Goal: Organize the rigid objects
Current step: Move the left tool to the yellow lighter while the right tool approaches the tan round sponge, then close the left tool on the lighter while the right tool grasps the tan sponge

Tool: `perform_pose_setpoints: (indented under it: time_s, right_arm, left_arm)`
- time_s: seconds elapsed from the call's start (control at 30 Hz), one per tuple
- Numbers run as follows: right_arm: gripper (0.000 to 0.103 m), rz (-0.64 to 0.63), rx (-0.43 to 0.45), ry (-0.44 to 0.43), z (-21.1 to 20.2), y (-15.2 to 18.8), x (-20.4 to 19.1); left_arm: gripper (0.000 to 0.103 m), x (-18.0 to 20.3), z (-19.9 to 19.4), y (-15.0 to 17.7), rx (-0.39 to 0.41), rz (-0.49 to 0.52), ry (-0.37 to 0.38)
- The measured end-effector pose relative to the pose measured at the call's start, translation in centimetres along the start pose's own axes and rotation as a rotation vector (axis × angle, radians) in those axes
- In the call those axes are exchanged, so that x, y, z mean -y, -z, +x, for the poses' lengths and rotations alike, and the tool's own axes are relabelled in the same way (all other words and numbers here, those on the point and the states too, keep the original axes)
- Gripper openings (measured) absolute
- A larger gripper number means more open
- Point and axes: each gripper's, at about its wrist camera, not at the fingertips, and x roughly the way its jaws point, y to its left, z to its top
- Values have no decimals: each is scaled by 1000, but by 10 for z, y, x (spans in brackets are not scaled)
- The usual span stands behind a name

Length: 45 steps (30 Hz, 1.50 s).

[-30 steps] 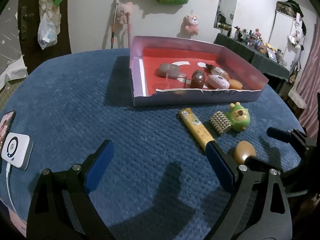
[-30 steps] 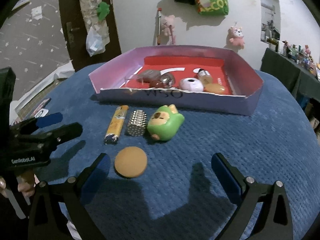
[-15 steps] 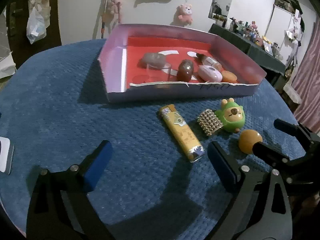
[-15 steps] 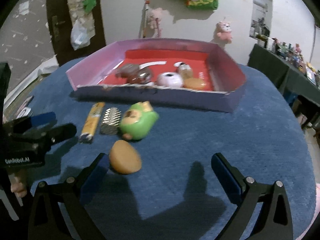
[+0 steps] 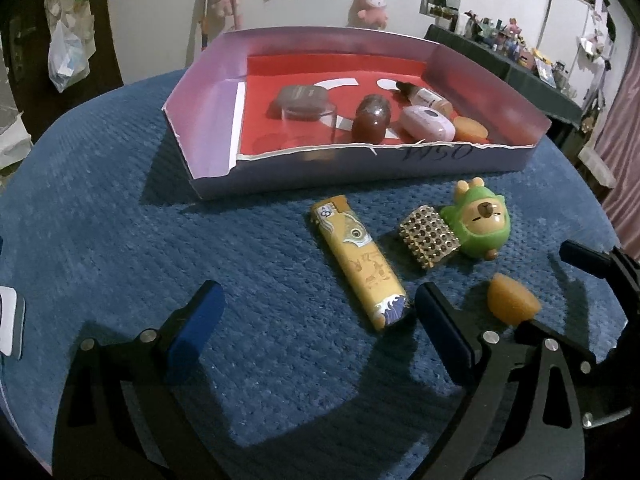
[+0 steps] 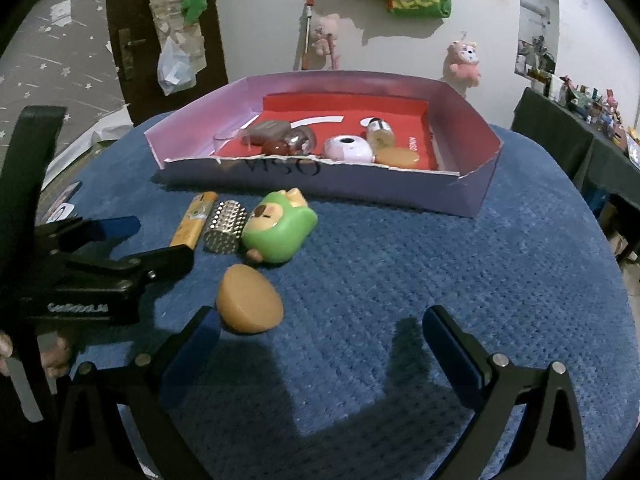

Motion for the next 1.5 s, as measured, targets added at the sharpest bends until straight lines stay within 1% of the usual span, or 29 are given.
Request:
perform_pose_setpoints:
  time_s: [0.1,0.27,0.37,0.47,0.67,0.83,0.93,0.97,1.0,1.03,1.07,1.1,1.13,1.17,1.2,1.23,1.3,1.33,1.37,1.4,1.5]
  right_arm:
    - [103,-6,5,-13,-1,2,-1]
    - [103,-6,9,-30,-1,2,-4]
    - [103,-13,11,-32,0,1,-6]
    - [103,-14,9,-37,2,0,-8]
    - [103,-16,0,-48,7,-1,-12]
    - [103,-32,-11,-54,10,-3,-19]
    - [98,-46,-13,-56,12,-2,-23]
    - [95,-51,-13,-55,12,-2,-24]
    - [94,-55,-13,-53,13,-2,-25]
    - [93,-59,-12,-51,13,-2,-26]
    - [88,-63,-8,-53,12,-2,-27]
    - [84,-63,-3,-61,12,-2,-27]
    - [84,-64,-2,-64,12,-3,-28]
    - [81,-67,-1,-66,12,-3,-29]
    - [78,-71,0,-69,11,-3,-30]
    - [76,-77,4,-69,11,-2,-31]
    - [61,-85,10,-91,9,-1,-32]
    - [57,-87,17,-103,7,0,-32]
    - [44,-85,19,-115,7,0,-32]
    - [40,-78,19,-144,6,0,-31]
    - [40,-82,30,-155,3,1,-32]
  left_arm:
    - [98,-5,0,1,-4,5,-20]
    - [98,-27,-3,2,0,-23,-72]
    - [98,-33,-6,1,8,-34,-47]
    - [98,-29,-8,-2,12,-5,-18]
    - [98,-15,1,-10,1,71,-7]
    - [97,-12,5,-14,5,94,-16]
    - [97,-11,6,-16,6,105,-18]
    - [95,-10,7,-16,5,111,-16]
    - [87,-9,7,-16,5,113,-13]
    - [81,-8,8,-16,-1,117,-8]
    - [74,-8,9,-17,-8,117,6]
    - [71,-7,9,-17,-6,114,12]
    - [68,-6,9,-18,-4,116,14]
    - [58,-5,9,-18,-2,120,21]
    - [51,-4,9,-19,-1,123,33]
    - [47,-2,9,-20,1,127,44]
    - [30,-1,8,-20,6,134,57]
    - [29,0,8,-20,7,136,57]
    - [22,0,7,-20,10,136,63]
    - [22,-1,6,-19,12,132,70]
    - [22,-1,-4,-18,31,122,87]
